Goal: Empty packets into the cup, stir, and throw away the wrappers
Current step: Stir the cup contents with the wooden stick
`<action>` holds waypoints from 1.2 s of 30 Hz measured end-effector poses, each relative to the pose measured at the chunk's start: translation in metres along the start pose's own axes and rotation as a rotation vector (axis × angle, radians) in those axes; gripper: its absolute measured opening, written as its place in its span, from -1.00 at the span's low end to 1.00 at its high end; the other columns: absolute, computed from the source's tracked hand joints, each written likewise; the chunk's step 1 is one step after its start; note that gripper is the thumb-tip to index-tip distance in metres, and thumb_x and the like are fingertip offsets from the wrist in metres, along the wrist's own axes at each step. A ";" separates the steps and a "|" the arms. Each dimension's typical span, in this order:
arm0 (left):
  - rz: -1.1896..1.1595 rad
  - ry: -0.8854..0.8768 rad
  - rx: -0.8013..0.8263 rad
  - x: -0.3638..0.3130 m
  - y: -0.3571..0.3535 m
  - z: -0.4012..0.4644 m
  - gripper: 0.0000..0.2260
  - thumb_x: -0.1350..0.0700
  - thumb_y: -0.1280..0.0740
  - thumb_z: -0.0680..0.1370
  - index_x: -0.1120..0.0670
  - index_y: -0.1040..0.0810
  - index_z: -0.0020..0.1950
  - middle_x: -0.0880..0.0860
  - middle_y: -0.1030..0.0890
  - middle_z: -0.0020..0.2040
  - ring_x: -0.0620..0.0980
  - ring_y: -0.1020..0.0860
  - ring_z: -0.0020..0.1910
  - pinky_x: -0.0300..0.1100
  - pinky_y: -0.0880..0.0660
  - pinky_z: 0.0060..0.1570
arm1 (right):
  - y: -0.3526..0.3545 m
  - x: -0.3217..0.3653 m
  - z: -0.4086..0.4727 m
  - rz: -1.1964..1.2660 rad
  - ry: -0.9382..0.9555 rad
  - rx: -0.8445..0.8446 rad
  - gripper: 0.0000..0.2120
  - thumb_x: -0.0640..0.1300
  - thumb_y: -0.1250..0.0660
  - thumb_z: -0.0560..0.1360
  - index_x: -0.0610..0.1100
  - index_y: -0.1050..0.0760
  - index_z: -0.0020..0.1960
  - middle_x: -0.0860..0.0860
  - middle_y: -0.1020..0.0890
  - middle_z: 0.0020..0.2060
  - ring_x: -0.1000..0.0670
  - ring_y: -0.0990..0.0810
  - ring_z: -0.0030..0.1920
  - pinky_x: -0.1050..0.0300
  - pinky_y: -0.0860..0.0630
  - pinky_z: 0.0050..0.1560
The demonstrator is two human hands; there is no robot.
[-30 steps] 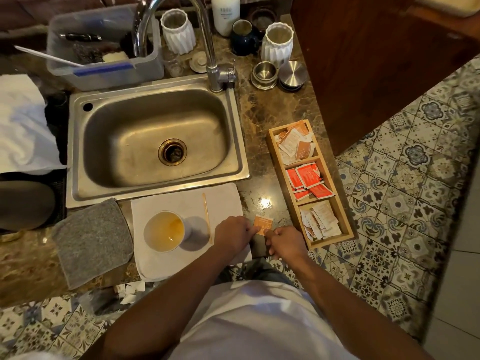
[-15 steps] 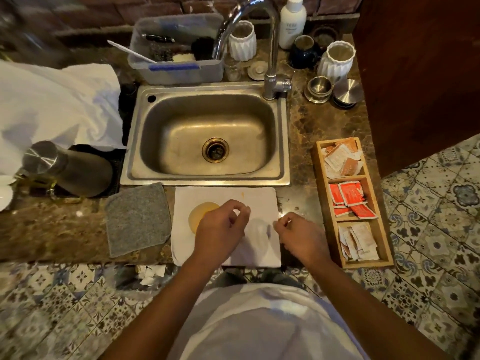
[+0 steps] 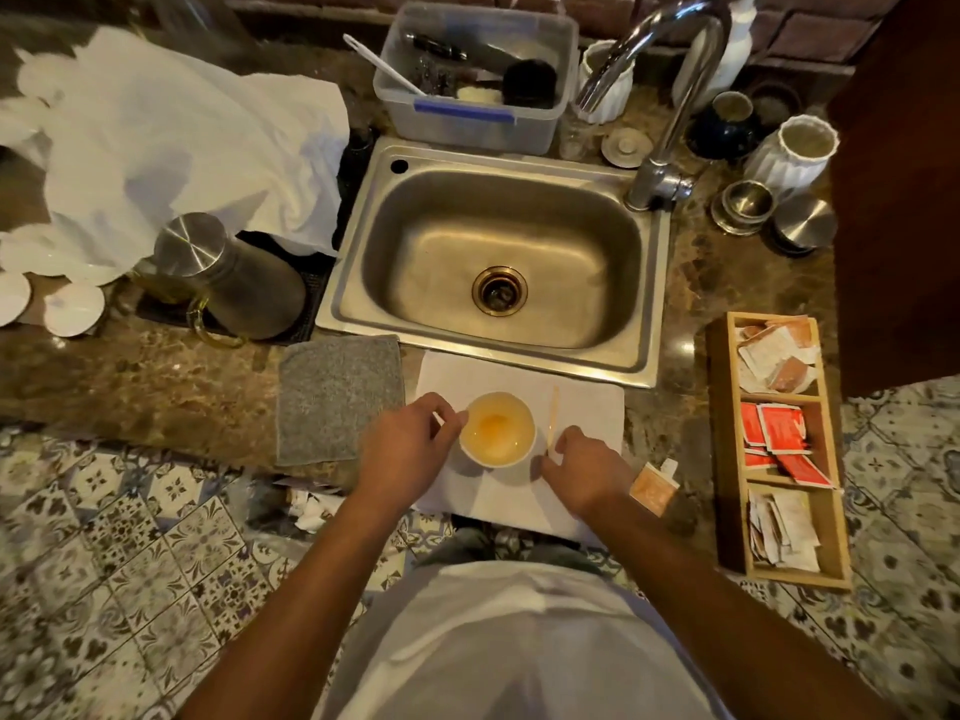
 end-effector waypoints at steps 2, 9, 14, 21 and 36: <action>-0.037 -0.031 0.041 0.000 -0.006 0.002 -0.75 -0.15 -0.27 0.62 -0.01 -0.57 -0.10 -0.01 -0.59 -0.42 -0.01 -0.56 -0.42 0.00 -0.58 -0.34 | -0.001 0.003 0.000 -0.033 -0.023 -0.012 -0.62 0.21 -0.28 0.57 -0.07 -0.47 0.18 -0.05 -0.67 0.03 -0.10 -0.66 0.02 0.12 -0.44 -0.18; -0.064 -0.128 0.095 -0.002 -0.014 0.007 -0.79 -0.06 -0.24 0.65 0.02 -0.53 -0.08 -0.06 -0.52 -0.39 0.01 -0.52 -0.36 0.00 -0.47 -0.35 | -0.012 0.003 -0.004 -0.057 -0.129 -0.028 -0.67 0.17 -0.30 0.56 -0.05 -0.56 0.15 -0.02 -0.69 0.00 -0.07 -0.67 0.00 0.06 -0.61 -0.02; -0.160 -0.132 0.147 0.007 -0.017 0.013 -0.76 -0.09 -0.23 0.65 0.02 -0.51 -0.12 -0.06 -0.56 -0.35 0.00 -0.54 -0.33 0.02 -0.50 -0.29 | -0.013 -0.004 0.000 0.071 -0.226 -0.027 -0.70 0.13 -0.40 0.50 -0.07 -0.65 0.07 -0.01 -0.71 -0.01 -0.04 -0.65 -0.05 0.11 -0.56 -0.02; -0.216 -0.122 0.203 0.012 -0.020 0.013 -0.64 -0.29 -0.13 0.55 -0.03 -0.49 -0.15 0.05 -0.61 -0.36 0.11 -0.59 -0.36 0.18 -0.59 -0.30 | -0.013 0.006 -0.010 0.063 -0.121 -0.037 -0.76 0.17 -0.35 0.52 0.00 -0.59 -0.04 0.05 -0.66 -0.14 0.03 -0.57 -0.14 0.13 -0.52 -0.09; -0.348 -0.178 0.187 0.003 -0.030 -0.002 -0.70 -0.05 -0.23 0.67 0.10 -0.50 -0.16 0.05 -0.57 -0.42 -0.04 -0.47 -0.46 0.01 -0.47 -0.37 | 0.097 0.029 -0.106 0.394 0.235 0.088 -0.92 -0.12 -0.30 0.60 -0.07 -0.50 -0.07 -0.05 -0.68 -0.35 -0.10 -0.65 -0.36 0.00 -0.58 -0.36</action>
Point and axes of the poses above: each hand's wrist, its own z-axis towards the middle knuckle, its own y-axis out of the back of the hand, x = y × z, the point moved 9 cm from there along z, towards the middle knuckle
